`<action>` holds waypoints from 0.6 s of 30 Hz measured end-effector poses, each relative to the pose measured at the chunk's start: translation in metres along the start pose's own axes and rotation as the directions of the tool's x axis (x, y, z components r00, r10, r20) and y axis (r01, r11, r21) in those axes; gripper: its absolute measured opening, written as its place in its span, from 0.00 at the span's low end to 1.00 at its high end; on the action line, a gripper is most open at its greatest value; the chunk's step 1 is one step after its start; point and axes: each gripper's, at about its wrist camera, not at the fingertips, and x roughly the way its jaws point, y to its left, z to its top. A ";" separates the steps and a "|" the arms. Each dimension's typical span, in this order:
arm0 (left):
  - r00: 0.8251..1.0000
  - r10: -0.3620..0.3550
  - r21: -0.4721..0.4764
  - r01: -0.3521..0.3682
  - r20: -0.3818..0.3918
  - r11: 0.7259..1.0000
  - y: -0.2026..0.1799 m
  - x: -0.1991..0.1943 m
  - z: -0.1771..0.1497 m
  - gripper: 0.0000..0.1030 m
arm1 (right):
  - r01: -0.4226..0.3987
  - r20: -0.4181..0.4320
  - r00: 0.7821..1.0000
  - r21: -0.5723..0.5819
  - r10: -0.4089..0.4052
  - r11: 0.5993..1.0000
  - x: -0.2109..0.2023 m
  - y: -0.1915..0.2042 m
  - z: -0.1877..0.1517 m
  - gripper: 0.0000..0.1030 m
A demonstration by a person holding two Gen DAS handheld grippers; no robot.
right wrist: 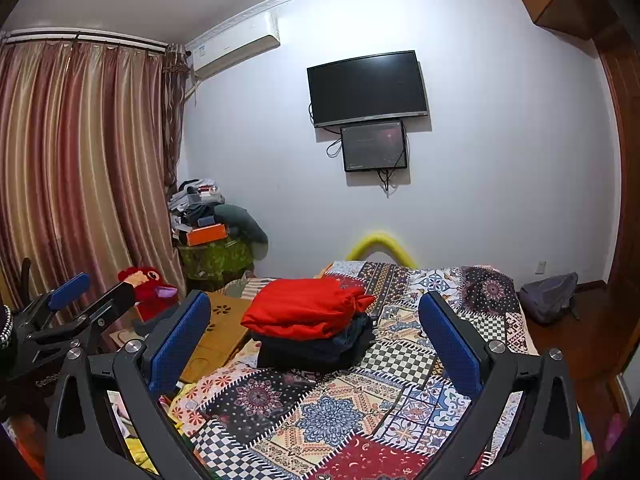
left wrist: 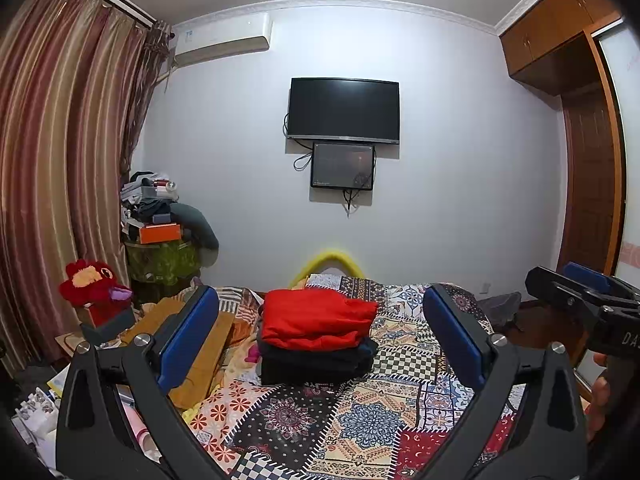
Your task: Fold large clothes
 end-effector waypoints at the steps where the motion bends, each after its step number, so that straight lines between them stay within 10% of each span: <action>1: 1.000 0.000 -0.001 0.000 0.000 1.000 0.000 0.000 0.000 1.00 | -0.002 -0.002 1.000 0.001 0.002 1.000 0.001 0.000 0.000 1.00; 18: 0.999 -0.045 -0.008 0.045 -0.006 0.999 -0.003 0.000 0.002 1.00 | 0.000 -0.004 1.000 -0.002 0.000 1.000 0.001 -0.001 -0.001 1.00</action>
